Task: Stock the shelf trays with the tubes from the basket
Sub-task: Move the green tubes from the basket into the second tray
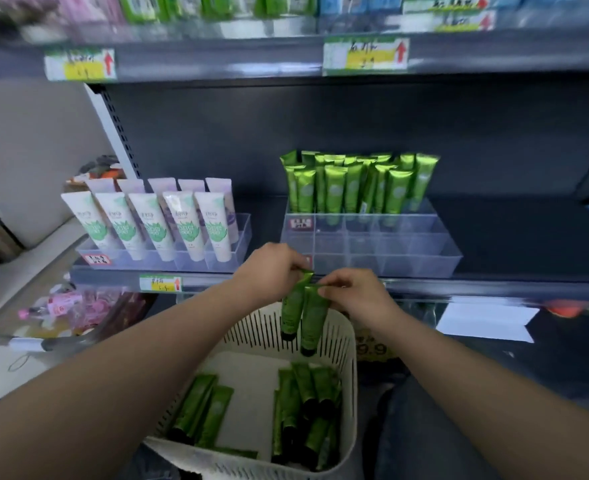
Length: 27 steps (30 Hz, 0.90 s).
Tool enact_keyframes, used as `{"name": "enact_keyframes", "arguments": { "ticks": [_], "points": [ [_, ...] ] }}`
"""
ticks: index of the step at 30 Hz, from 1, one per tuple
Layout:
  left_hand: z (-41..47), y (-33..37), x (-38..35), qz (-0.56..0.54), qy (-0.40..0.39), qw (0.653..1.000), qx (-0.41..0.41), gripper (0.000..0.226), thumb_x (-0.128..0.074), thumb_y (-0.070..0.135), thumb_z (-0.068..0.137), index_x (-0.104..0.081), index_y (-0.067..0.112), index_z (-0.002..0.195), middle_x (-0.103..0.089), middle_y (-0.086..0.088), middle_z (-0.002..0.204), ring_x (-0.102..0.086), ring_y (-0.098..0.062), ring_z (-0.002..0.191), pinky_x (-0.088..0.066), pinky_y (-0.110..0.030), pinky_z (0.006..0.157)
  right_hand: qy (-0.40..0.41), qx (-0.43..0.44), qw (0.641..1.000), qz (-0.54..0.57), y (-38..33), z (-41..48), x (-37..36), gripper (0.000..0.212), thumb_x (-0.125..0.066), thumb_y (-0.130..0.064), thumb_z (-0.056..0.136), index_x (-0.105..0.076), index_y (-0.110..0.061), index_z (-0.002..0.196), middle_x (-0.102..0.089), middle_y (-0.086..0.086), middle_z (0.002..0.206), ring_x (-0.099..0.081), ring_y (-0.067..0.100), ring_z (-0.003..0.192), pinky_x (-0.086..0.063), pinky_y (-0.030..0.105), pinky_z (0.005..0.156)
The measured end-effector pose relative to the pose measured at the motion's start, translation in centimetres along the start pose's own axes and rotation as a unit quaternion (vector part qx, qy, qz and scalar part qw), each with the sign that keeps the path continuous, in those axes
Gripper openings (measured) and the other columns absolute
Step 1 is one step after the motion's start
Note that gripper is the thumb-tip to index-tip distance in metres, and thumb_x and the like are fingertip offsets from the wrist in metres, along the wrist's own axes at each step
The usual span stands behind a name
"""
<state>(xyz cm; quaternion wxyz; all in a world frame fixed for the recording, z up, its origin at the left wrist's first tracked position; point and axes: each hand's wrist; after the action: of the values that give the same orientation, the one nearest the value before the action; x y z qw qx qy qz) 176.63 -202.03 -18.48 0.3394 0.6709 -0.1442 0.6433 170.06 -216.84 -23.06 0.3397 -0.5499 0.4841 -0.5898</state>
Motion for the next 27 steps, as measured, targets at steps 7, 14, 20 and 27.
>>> {"name": "enact_keyframes", "arguments": {
  "ticks": [7, 14, 20, 27],
  "points": [
    [3.1, 4.5, 2.6, 0.006, 0.024, 0.999, -0.028, 0.026, -0.052, 0.013, 0.091, -0.071, 0.023, 0.106, -0.07, 0.001, 0.108, -0.062, -0.02, 0.102, -0.048, -0.029, 0.088, 0.036, 0.008, 0.998, 0.044, -2.7, 0.2, 6.3, 0.021, -0.066, -0.002, 0.084, -0.066, -0.019, 0.071, -0.066, 0.007, 0.083, -0.066, 0.032, 0.092, -0.056, 0.046, 0.085],
    [7.2, 9.0, 4.8, 0.028, 0.057, 0.996, -0.068, 0.032, -0.048, 0.015, 0.093, -0.064, 0.021, 0.12, -0.064, -0.004, 0.124, -0.056, -0.023, 0.116, -0.045, -0.03, 0.097, 0.071, 0.038, 0.996, 0.047, -4.5, 0.4, 12.7, 0.015, -0.064, -0.003, 0.086, -0.066, -0.015, 0.078, -0.064, 0.0, 0.076, -0.063, 0.016, 0.077, -0.057, 0.027, 0.073],
    [10.8, 12.1, 5.3, 0.035, 0.104, 0.989, -0.1, 0.031, -0.049, 0.019, 0.094, -0.062, 0.025, 0.122, -0.065, -0.004, 0.123, -0.057, -0.025, 0.115, -0.045, -0.03, 0.096, 0.106, 0.061, 0.992, 0.04, -5.0, 1.5, 17.6, 0.017, -0.065, -0.004, 0.086, -0.067, -0.018, 0.076, -0.067, 0.012, 0.087, -0.064, 0.018, 0.082, -0.058, 0.035, 0.08],
    [15.4, 14.3, 4.6, -0.003, 0.143, 0.984, -0.105, 0.029, -0.05, 0.018, 0.094, -0.064, 0.025, 0.118, -0.068, -0.004, 0.117, -0.061, -0.025, 0.108, -0.048, -0.03, 0.09, 0.152, 0.079, 0.985, 0.034, -5.2, 4.0, 21.9, 0.018, -0.063, -0.002, 0.087, -0.067, -0.015, 0.074, -0.067, 0.015, 0.086, -0.063, 0.018, 0.078, -0.057, 0.032, 0.076]
  ]
}}
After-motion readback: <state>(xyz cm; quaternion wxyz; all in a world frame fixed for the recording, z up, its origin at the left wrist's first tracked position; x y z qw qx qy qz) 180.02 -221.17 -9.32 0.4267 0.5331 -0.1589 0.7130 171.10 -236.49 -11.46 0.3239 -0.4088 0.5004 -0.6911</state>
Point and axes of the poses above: each hand's wrist, its own z-axis towards the middle knuckle, its own x-axis out of the back of the hand, y = z × x
